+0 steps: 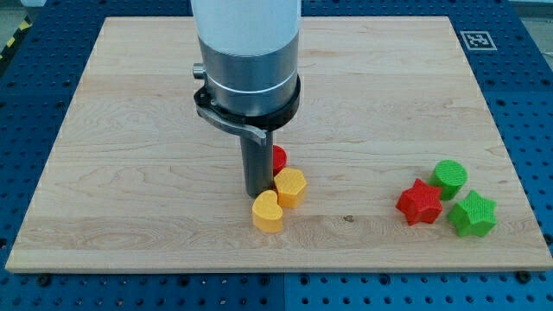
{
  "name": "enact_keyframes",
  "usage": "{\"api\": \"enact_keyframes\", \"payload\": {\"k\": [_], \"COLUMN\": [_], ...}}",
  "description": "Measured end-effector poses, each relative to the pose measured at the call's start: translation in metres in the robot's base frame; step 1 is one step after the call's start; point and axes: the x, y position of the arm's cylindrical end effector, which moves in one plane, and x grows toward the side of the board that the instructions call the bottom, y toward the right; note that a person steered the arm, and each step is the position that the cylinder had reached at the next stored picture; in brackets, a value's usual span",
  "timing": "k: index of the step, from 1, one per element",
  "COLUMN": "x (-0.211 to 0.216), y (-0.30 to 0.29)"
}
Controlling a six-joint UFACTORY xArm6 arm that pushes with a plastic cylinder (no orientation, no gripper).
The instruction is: Move the red circle right side of the yellow hexagon
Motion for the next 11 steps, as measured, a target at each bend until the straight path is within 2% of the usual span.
{"api": "enact_keyframes", "payload": {"k": [3,6,7,9,11], "x": [-0.019,-0.046,-0.046,-0.045,-0.027], "y": [-0.028,0.003,0.004,0.043,0.076]}}
